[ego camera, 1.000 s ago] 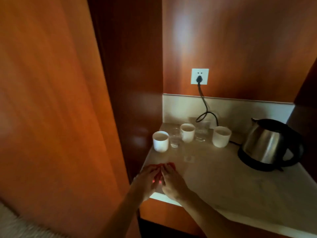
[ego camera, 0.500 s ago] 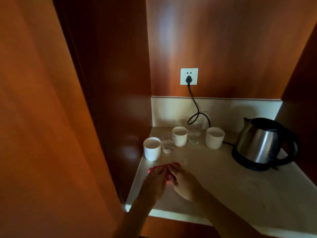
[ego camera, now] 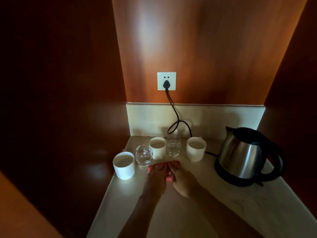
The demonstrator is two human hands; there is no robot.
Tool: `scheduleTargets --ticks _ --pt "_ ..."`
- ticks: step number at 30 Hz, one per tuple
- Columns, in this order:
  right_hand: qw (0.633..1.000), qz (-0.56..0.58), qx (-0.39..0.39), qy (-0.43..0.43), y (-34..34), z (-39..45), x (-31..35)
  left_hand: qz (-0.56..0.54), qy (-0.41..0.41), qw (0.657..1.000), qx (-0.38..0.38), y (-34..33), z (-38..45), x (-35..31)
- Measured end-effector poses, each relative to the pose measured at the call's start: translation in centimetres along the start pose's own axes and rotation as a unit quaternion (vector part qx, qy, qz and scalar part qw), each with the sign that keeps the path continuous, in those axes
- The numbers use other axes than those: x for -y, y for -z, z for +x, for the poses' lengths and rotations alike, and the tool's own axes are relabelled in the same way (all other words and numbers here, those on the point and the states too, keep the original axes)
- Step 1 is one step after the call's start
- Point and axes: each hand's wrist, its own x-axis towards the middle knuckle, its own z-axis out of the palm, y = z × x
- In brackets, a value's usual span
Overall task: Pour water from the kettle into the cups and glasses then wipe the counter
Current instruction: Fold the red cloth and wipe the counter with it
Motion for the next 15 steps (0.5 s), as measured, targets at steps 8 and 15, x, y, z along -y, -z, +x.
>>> scheduleTargets --ticks 8,15 --pt "0.998 -0.057 0.001 0.005 4.5 -4.0 -3.5 -0.037 -0.05 0.998 -0.027 -3.1 0.8 -4.0" --pt "0.988 -0.093 0.111 -0.054 7.3 -8.0 -8.7 -0.021 -0.089 0.996 0.02 -6.6 1.3 -10.1"
